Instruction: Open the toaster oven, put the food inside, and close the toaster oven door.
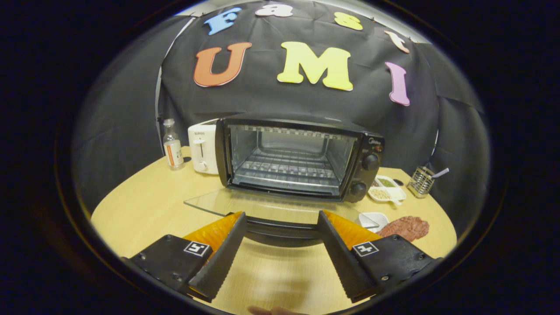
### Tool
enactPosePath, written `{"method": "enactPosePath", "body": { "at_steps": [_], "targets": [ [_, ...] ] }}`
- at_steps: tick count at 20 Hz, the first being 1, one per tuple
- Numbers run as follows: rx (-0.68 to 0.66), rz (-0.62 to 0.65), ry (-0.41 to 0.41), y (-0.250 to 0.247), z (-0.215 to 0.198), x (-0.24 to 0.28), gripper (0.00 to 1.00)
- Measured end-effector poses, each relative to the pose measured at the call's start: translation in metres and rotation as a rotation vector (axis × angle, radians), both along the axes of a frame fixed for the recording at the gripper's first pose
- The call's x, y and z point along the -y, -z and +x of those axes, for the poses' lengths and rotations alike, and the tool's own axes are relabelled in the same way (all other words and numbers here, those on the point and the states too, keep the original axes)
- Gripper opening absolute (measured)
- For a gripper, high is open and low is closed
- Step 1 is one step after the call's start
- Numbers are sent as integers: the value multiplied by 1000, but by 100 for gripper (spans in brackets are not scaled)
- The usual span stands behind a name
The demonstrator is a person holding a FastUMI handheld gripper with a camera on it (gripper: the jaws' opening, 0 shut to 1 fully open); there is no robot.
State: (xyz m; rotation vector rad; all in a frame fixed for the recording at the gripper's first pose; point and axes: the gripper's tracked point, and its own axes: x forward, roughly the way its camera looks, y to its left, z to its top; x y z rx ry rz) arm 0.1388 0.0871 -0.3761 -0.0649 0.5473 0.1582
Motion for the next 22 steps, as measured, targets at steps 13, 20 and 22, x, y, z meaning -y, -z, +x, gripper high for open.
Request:
{"method": "enactPosePath", "body": {
  "at_steps": [13,20,22],
  "targets": [
    [-143,69,-24,48,-11,-7,100],
    [-126,63,-76,33,-11,-8,100],
    [-86,70,-103,12,-15,-4,100]
  ]
}}
